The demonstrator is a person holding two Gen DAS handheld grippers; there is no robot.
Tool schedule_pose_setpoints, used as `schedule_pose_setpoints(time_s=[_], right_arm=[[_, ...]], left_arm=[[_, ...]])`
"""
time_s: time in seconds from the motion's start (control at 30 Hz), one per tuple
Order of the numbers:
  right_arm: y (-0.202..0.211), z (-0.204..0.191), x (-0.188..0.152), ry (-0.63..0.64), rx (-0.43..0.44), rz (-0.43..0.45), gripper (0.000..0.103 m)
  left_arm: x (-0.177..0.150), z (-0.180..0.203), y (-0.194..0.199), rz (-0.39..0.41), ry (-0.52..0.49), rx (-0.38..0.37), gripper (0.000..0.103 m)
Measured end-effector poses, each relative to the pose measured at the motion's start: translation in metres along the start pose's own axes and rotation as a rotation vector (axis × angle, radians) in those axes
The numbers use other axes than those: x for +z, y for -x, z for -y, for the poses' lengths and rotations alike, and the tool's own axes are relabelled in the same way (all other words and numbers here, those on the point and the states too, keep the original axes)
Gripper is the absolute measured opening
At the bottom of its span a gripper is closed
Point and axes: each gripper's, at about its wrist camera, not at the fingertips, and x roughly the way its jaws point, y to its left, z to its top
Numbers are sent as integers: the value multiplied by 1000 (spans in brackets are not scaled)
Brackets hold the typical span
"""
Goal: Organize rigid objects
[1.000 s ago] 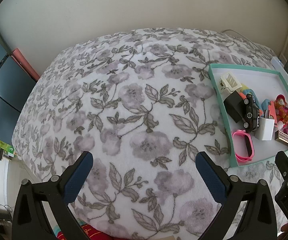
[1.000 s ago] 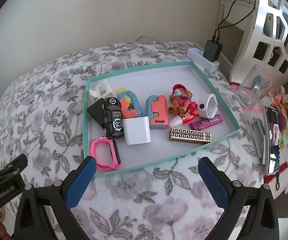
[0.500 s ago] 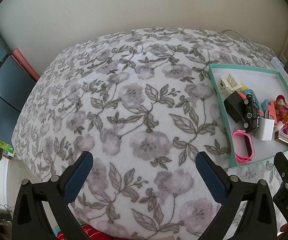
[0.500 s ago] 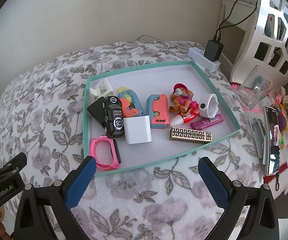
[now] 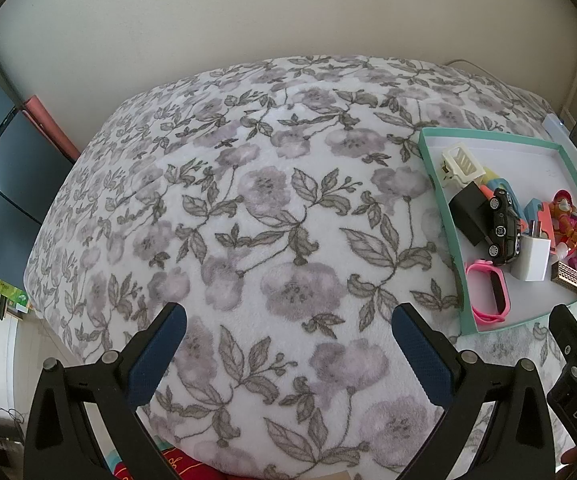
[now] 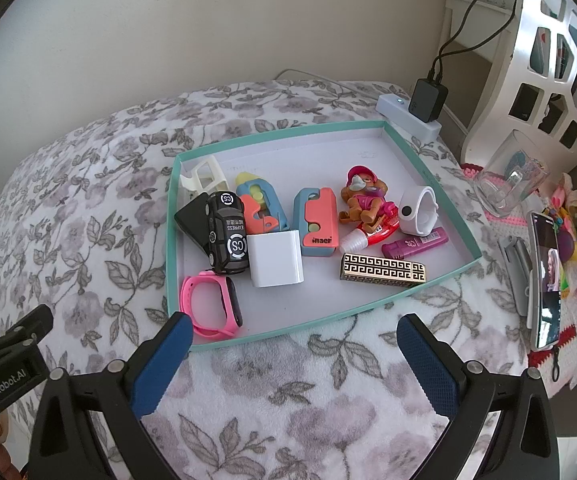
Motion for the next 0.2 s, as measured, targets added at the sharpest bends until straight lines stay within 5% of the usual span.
schedule_pose_setpoints(time_s=[0.2], right_arm=[[-1, 0, -1, 3, -1, -2, 103]], left_arm=[[1, 0, 2, 5, 0, 3, 102]])
